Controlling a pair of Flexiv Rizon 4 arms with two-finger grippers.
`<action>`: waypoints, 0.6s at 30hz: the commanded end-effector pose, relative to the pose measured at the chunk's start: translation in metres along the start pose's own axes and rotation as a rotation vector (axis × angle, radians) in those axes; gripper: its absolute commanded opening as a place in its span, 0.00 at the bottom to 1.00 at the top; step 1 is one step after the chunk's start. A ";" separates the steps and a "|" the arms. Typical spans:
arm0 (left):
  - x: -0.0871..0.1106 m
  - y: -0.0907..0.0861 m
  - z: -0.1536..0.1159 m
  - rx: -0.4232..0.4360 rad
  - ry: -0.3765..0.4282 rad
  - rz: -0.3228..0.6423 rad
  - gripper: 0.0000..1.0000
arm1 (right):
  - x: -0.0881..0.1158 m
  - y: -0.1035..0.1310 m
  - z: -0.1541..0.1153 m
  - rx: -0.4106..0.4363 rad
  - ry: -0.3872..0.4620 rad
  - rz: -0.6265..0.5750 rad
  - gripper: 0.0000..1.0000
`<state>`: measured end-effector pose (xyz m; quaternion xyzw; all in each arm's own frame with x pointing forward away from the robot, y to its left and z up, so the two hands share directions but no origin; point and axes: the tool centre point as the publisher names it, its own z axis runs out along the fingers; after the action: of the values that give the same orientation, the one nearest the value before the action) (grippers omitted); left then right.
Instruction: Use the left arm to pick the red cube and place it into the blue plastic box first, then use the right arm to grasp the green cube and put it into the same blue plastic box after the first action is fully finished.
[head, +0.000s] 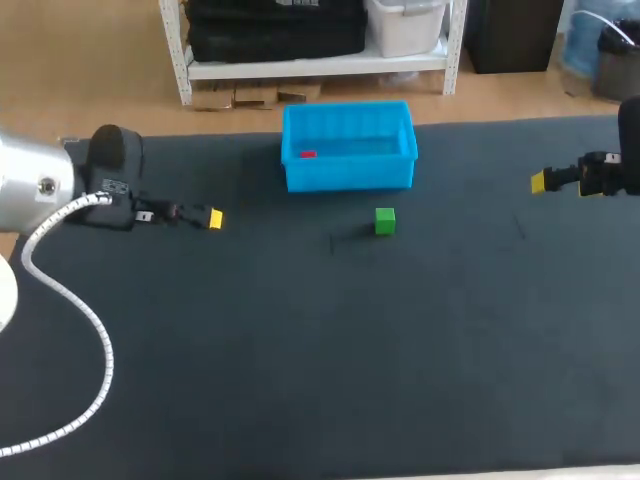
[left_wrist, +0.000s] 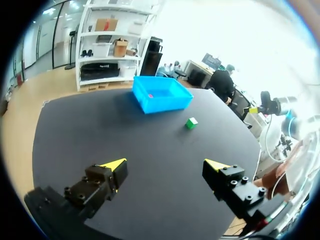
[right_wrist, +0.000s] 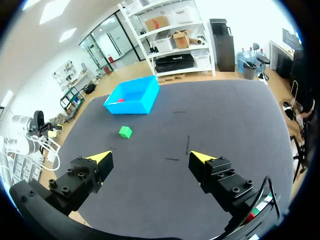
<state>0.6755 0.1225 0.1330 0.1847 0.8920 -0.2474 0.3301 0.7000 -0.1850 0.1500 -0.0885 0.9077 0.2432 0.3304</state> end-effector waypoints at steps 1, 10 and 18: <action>-0.001 -0.001 0.004 0.011 -0.032 0.013 1.00 | 0.000 0.000 0.000 0.000 0.000 0.000 1.00; -0.010 -0.001 0.005 0.002 -0.022 0.056 1.00 | 0.000 0.000 0.000 0.000 0.000 0.000 1.00; -0.011 -0.003 0.005 -0.009 -0.009 0.071 1.00 | 0.000 0.000 0.000 0.000 0.000 0.000 1.00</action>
<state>0.6822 0.1170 0.1372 0.2141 0.8832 -0.2353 0.3448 0.7000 -0.1851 0.1500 -0.0885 0.9077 0.2432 0.3304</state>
